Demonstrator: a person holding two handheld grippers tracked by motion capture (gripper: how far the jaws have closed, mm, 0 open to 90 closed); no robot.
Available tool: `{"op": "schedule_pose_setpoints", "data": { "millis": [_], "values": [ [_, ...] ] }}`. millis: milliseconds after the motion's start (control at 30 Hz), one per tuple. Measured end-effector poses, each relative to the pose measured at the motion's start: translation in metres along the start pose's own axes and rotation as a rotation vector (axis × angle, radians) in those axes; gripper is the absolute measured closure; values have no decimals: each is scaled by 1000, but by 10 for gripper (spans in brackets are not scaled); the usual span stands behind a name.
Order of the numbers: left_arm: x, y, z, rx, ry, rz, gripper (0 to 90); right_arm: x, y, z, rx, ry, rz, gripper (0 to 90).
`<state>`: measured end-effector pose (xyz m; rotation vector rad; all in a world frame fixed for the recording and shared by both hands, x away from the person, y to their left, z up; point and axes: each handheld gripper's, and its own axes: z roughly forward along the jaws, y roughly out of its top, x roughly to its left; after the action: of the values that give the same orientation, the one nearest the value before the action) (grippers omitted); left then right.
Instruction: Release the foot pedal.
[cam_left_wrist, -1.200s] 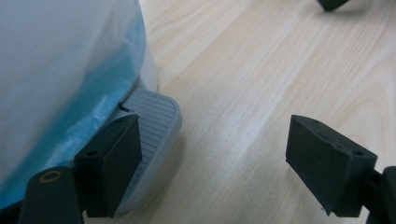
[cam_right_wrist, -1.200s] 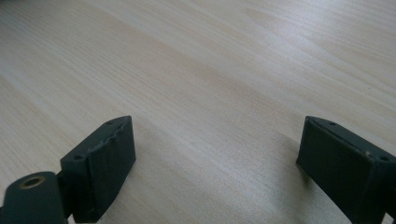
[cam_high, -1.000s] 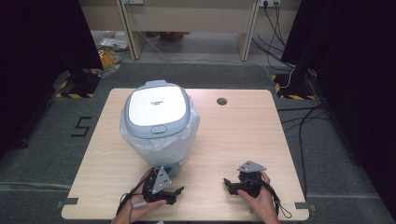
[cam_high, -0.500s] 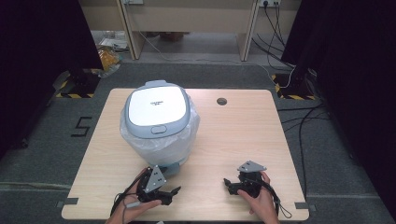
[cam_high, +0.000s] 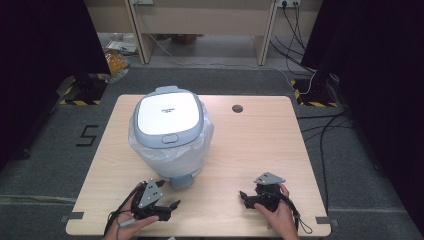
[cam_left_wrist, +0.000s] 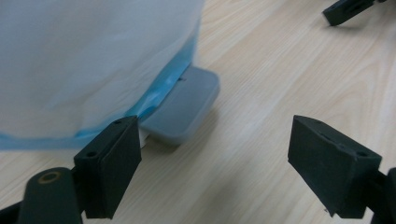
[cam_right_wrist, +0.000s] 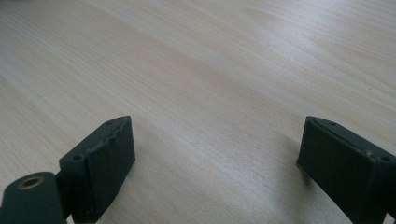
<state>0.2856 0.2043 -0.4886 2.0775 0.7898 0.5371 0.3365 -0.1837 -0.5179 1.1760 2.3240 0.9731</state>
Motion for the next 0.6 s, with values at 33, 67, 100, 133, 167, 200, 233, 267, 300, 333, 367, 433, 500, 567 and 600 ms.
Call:
{"op": "schedule_pose_setpoints", "data": {
  "millis": [33,67,100,133,167,200,233,267,300,333,367,433,500,567,600],
  "values": [
    [2,-2,-1,4,3,-6,170,0,0,0,0,0,0,112],
    [3,-4,-2,6,8,-11,170,0,0,0,0,0,0,111],
    [5,-6,-3,10,17,-17,171,0,0,0,0,0,0,111],
    [6,-7,-4,12,18,-23,170,0,0,0,0,0,0,111],
    [8,-10,-4,13,23,-33,170,0,0,0,0,1,0,111],
    [10,-12,-5,16,27,-38,170,0,0,0,0,1,0,111],
    [11,-14,-6,16,33,-43,170,0,0,0,-1,1,-2,110],
    [13,-15,-6,18,38,-47,170,0,0,0,0,1,-2,110],
    [15,-17,-7,20,44,-54,170,0,0,0,0,1,-2,110],
    [17,-19,-7,24,52,-59,170,0,0,0,0,2,-2,110],
    [18,-20,-8,27,61,-58,170,0,0,0,0,2,-2,110],
    [21,-24,-8,39,75,-60,170,0,0,0,0,2,-2,110],
    [22,-27,-8,42,78,-71,170,0,0,0,0,1,-2,110],
    [25,-31,-8,53,85,-77,170,0,0,0,0,2,-2,110],
    [25,-33,-8,60,88,-85,170,0,0,0,0,2,-2,110]
  ]
}}
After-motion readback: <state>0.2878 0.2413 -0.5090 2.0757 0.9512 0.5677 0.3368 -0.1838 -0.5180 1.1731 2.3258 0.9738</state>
